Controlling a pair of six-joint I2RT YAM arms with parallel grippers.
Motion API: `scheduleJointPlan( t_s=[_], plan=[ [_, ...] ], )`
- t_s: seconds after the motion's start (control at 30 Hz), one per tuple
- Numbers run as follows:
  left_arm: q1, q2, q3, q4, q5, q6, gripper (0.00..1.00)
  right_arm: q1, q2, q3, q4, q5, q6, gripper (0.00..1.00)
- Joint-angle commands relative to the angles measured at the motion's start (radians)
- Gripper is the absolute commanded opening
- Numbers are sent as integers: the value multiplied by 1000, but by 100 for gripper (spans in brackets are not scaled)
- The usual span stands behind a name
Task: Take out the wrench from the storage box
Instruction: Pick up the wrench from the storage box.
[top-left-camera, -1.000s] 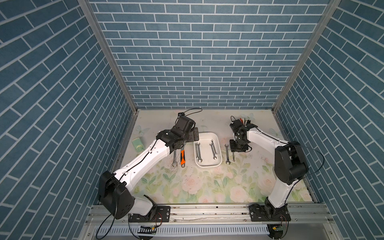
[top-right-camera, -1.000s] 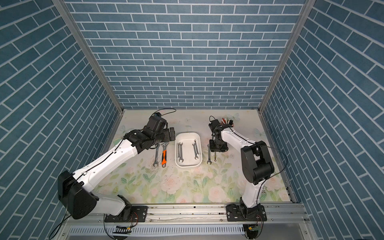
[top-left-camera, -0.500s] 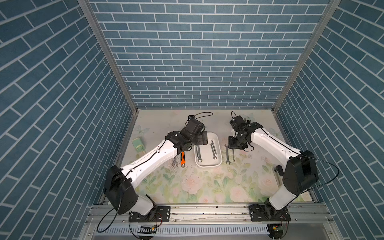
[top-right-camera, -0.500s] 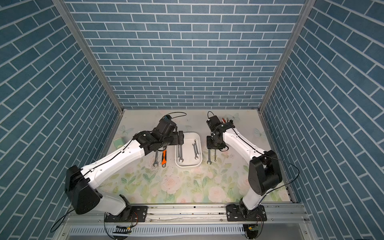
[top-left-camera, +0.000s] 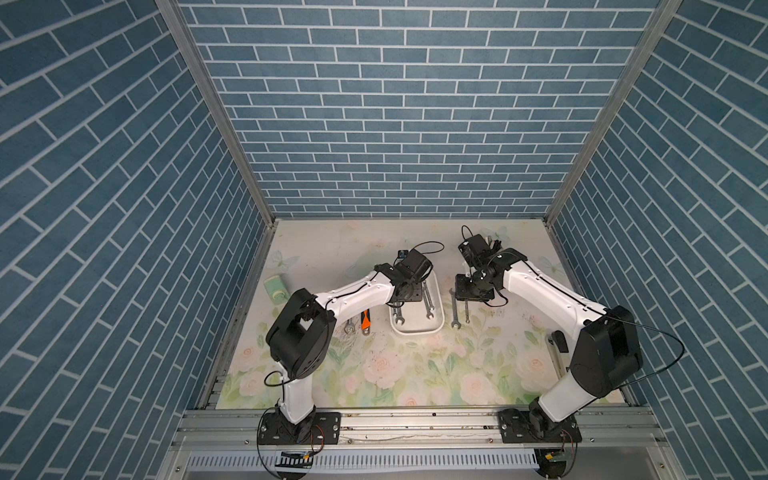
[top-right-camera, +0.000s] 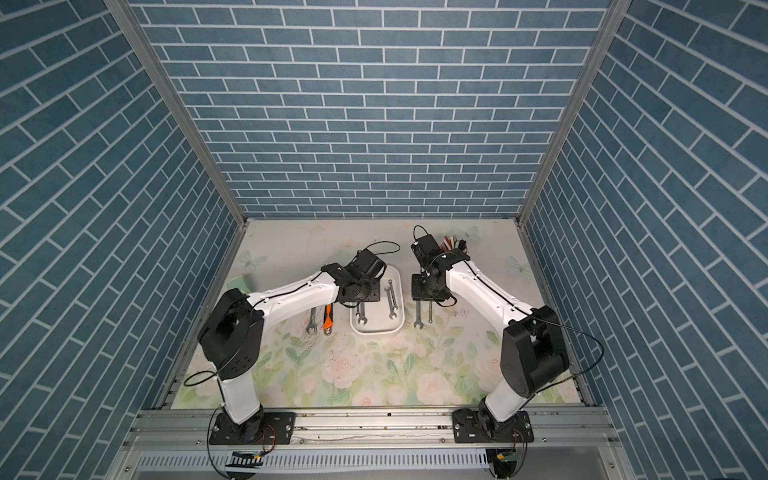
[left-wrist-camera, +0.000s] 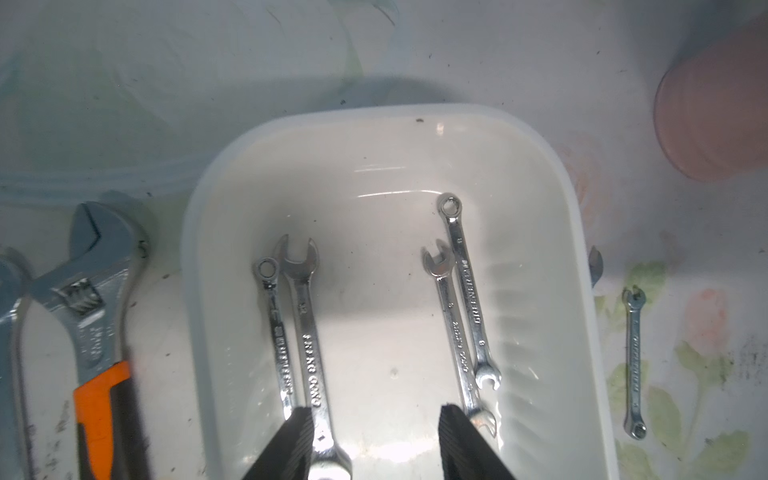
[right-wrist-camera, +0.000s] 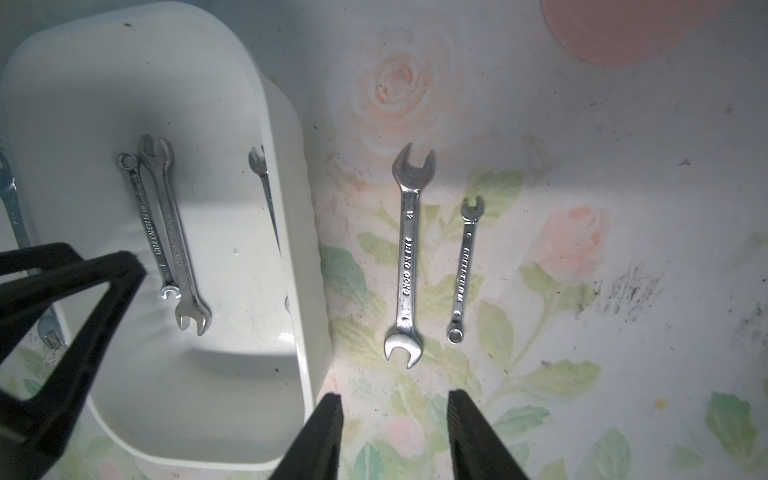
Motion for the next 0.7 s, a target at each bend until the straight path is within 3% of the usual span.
scheduleJointPlan(
  t_s=[0.0, 0.67],
  plan=[
    [-25, 58, 49, -6, 20, -16, 54, 2, -15, -17, -14, 42, 16, 45],
    [-45, 246, 159, -1, 12, -44, 60, -45, -94, -127, -3, 74, -4, 52]
  ],
)
